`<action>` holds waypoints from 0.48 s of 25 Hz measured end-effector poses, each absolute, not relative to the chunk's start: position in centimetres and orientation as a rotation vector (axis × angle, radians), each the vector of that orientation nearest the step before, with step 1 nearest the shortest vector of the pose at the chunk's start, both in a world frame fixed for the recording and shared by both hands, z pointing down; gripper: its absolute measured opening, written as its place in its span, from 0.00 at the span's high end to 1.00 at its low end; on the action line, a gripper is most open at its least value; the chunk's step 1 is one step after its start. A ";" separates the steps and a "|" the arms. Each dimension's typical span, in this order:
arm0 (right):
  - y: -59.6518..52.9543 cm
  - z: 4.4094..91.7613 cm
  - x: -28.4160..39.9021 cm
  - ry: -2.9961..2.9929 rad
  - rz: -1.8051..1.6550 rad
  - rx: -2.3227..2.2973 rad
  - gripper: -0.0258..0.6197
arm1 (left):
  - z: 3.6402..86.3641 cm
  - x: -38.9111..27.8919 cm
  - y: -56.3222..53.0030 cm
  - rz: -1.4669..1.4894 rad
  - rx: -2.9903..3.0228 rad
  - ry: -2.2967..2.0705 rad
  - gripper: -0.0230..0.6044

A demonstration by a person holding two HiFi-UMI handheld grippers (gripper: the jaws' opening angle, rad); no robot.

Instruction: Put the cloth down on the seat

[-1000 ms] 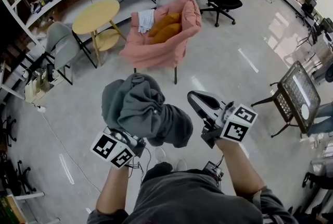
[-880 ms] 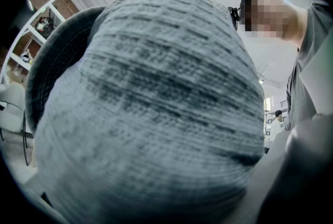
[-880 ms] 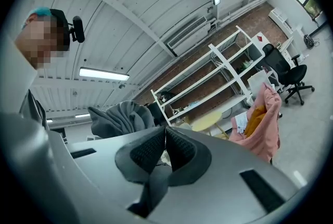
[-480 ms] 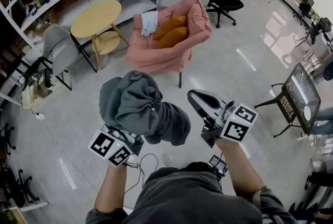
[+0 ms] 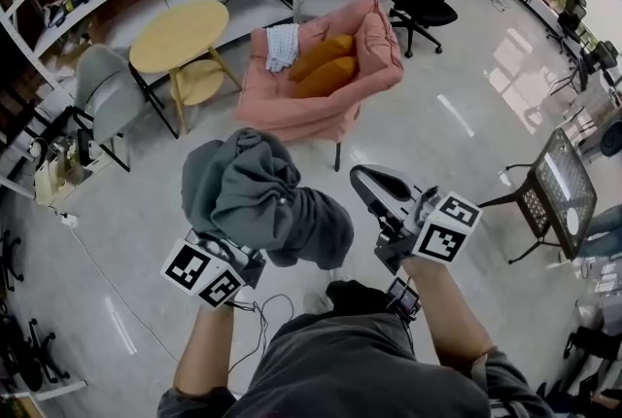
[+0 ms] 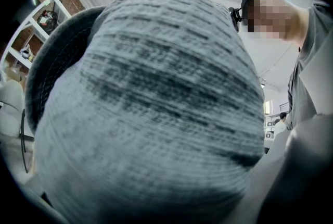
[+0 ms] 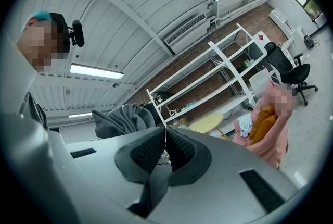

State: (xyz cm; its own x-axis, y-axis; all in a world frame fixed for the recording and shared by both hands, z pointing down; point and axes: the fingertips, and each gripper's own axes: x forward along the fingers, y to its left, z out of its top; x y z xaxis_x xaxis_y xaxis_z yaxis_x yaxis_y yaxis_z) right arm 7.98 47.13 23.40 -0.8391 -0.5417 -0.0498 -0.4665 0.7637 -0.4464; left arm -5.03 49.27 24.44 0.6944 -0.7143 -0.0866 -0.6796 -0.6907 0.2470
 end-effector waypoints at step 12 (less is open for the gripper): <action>36.6 24.5 8.0 2.778 -0.666 -0.742 0.94 | 25.4 -4.6 39.4 -0.222 2.686 -1.172 0.55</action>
